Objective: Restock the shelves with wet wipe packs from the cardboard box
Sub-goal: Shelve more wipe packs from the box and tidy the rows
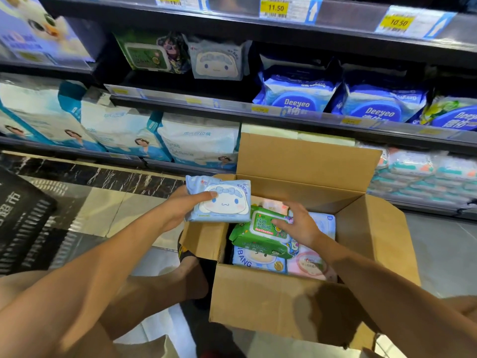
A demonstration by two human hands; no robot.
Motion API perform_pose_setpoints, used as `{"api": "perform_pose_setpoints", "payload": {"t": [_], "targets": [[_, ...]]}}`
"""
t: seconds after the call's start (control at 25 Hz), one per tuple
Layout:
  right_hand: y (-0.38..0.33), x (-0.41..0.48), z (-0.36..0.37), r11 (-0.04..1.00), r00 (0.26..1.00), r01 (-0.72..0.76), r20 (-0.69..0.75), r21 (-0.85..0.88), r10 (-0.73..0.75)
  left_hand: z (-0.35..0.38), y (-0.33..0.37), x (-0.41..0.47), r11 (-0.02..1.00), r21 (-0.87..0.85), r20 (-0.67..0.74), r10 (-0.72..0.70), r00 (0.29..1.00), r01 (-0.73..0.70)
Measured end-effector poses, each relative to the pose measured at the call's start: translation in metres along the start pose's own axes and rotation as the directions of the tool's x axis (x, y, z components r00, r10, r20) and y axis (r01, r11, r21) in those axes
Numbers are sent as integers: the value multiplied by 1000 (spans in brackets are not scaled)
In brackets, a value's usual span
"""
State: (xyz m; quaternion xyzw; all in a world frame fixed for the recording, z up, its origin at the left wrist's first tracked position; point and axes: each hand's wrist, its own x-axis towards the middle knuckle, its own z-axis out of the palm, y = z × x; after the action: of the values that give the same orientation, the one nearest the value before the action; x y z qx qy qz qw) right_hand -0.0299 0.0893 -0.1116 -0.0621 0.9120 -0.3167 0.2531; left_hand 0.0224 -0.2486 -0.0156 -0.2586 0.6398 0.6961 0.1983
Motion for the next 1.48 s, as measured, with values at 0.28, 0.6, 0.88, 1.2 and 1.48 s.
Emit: {"api": "perform_pose_setpoints", "payload": {"t": [0.28,0.6,0.88,1.2,1.48], "targets": [[12,-2,12,687,795,-603,381,406,472,2,-1,3,1000,-12,34,-5,999,5],[-1,-21,16,526,821,-570,449,631,352,4,0,2,1000,-16,35,-6,999,7],[-12,-28,5,621,877,-469,245,628,414,7,1,-2,999,-44,30,-21,999,22],[13,-39,-43,662,902,-386,112,642,417,15,44,-32,996,7,27,87,996,-88],[-60,-65,-125,738,954,-184,-61,649,292,-6,99,-69,961,-17,30,278,960,-277]]}}
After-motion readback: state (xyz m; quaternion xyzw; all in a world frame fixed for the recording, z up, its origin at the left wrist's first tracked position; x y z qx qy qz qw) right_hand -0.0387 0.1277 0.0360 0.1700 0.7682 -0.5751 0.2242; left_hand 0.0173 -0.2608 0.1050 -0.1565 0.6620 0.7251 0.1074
